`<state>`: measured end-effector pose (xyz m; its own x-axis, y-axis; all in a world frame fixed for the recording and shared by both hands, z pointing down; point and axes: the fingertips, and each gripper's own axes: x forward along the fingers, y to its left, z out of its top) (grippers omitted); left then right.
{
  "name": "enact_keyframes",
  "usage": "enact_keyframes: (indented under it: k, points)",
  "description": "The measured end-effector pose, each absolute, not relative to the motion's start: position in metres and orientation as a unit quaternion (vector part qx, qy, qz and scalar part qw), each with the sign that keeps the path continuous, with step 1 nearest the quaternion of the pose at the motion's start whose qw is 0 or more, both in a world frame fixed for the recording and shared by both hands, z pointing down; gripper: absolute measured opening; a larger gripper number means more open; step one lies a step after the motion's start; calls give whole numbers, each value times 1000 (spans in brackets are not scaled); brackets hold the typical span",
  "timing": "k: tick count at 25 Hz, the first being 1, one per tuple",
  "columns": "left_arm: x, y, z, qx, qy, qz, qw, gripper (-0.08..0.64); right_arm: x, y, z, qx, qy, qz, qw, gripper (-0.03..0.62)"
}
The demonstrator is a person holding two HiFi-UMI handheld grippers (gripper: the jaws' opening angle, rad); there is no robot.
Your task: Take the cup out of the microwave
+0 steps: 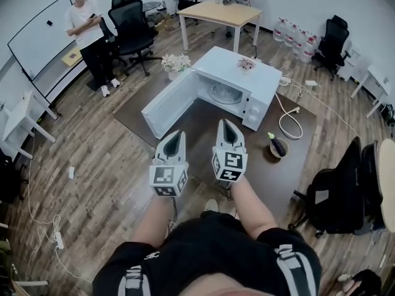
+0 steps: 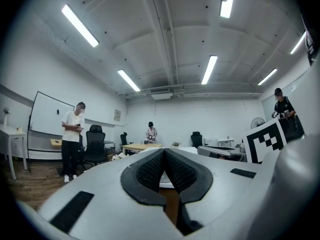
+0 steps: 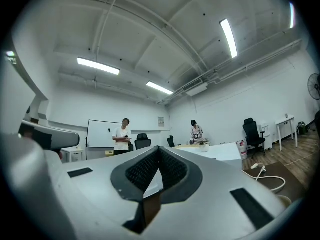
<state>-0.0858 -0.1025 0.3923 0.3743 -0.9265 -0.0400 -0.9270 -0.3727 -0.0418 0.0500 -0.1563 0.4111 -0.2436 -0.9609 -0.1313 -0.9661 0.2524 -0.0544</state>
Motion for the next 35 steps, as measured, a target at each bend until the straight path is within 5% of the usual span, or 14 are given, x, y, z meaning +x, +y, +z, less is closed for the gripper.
enact_keyframes:
  k: [17,26,35]
  points:
    - [-90,-272,421,-844,536,-6,-22,2,35,-327,448,-611,791,2,37,0]
    - [-102,-312,436,-853,520,-23,-29,2,29,-407,517,-629,776,-39,-12,352]
    - [-104,-343,472,-854,515,-56,-47,2,52,-498,591,-648,756,-74,-61,508]
